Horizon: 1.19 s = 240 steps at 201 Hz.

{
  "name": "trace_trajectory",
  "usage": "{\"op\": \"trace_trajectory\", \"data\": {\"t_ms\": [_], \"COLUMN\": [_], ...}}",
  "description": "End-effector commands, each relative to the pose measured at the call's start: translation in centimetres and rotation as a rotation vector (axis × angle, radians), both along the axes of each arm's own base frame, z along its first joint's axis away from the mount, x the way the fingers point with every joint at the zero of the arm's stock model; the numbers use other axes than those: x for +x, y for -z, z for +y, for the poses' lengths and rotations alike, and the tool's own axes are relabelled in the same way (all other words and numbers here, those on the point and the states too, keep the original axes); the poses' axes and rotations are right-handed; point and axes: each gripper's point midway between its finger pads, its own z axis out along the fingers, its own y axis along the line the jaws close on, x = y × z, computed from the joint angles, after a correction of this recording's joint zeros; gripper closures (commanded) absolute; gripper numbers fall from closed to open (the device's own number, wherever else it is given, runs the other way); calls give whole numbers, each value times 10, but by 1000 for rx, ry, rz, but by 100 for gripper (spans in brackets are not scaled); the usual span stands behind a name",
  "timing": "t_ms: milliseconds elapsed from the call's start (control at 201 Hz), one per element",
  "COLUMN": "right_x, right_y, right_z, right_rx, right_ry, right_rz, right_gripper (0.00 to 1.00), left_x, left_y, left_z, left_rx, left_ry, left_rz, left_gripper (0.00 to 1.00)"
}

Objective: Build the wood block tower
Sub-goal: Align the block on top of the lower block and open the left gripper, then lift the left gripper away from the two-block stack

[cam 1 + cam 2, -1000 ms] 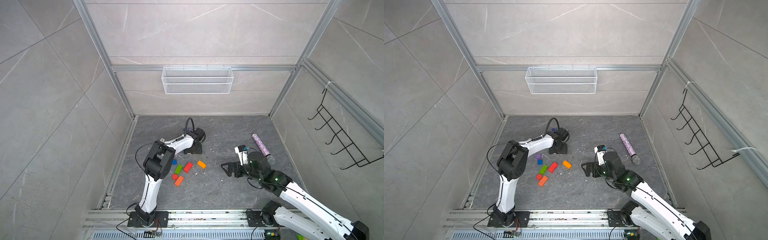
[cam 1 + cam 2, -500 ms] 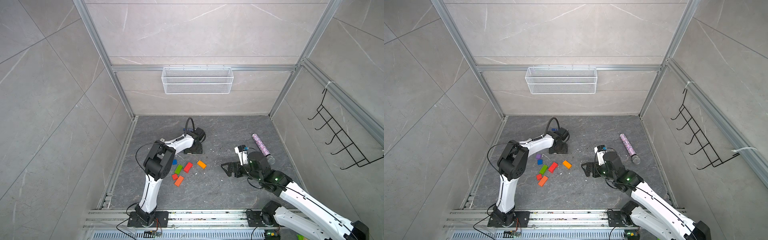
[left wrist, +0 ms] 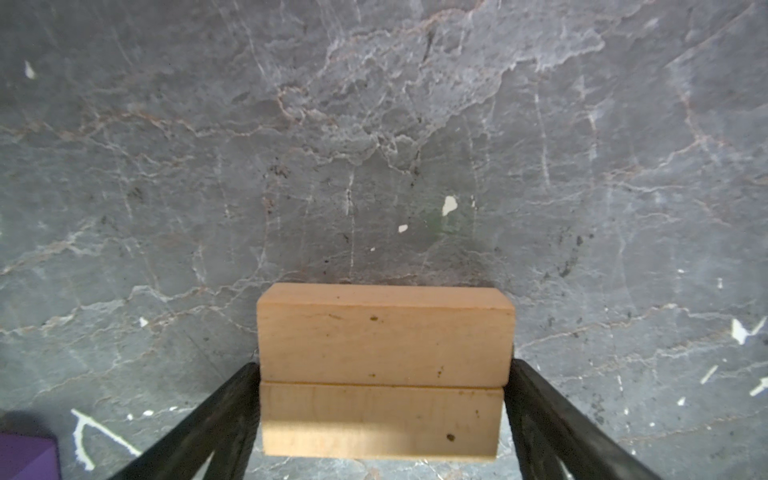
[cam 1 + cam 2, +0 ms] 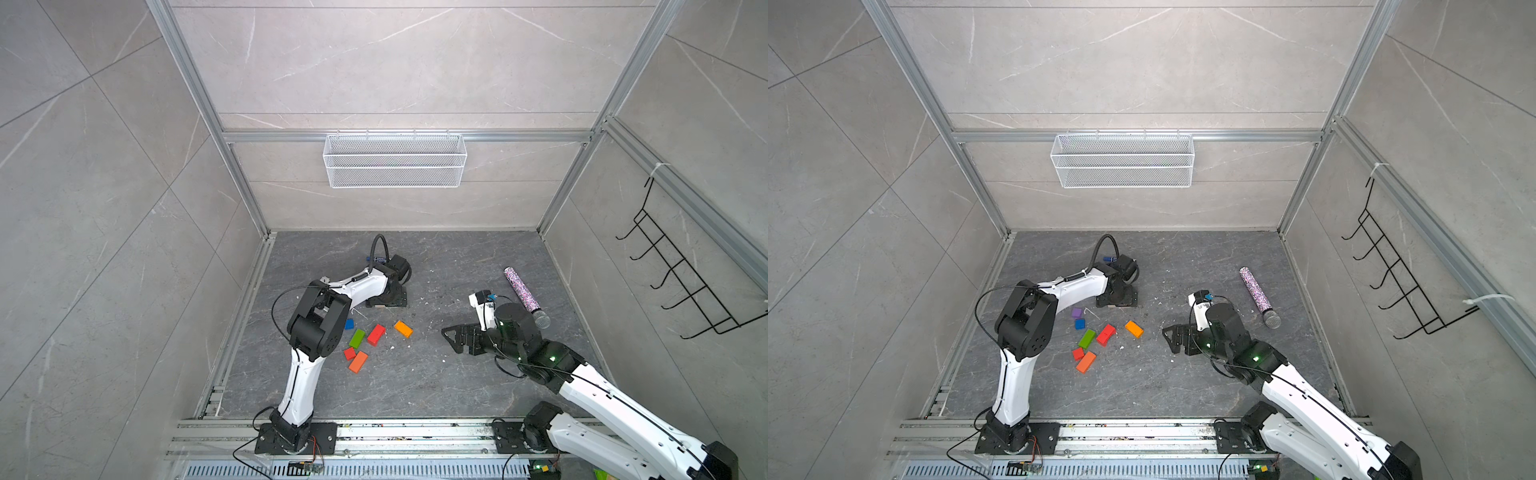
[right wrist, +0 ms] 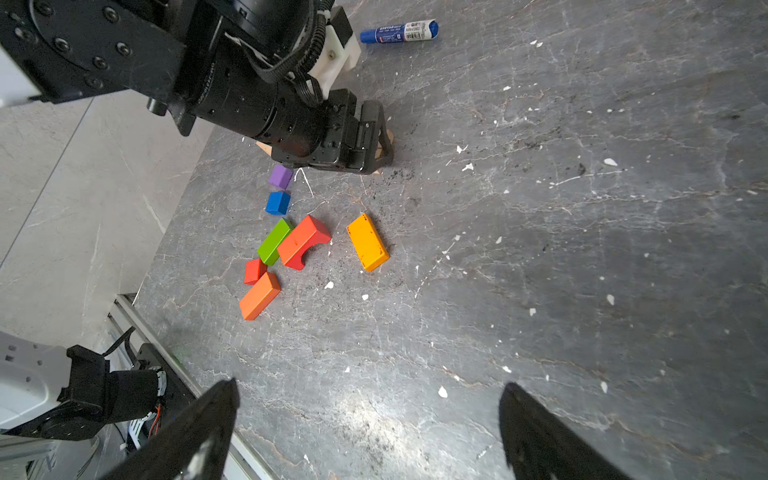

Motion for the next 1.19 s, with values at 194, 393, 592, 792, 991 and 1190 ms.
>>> {"op": "trace_trajectory", "data": {"t_ms": [194, 393, 592, 792, 991, 1190], "right_x": [-2, -1, -3, -3, -3, -4], "right_y": [5, 4, 1, -2, -6, -8], "right_z": [3, 4, 5, 6, 9, 11], "right_rx": [6, 10, 20, 23, 40, 50], "right_ry": [-12, -15, -21, -21, -32, -40], "right_rz": [13, 11, 10, 4, 8, 8], "right_gripper": [1, 1, 1, 1, 1, 1], "left_x": [-11, -13, -12, -11, -12, -12], "left_y": [10, 3, -7, -18, -26, -35], "left_z": [5, 5, 4, 4, 0, -2], "left_rx": [24, 24, 19, 14, -16, -26], "left_ry": [20, 35, 53, 63, 77, 88], "left_rz": [51, 40, 24, 7, -8, -30], "left_gripper": [0, 0, 0, 0, 0, 0]}}
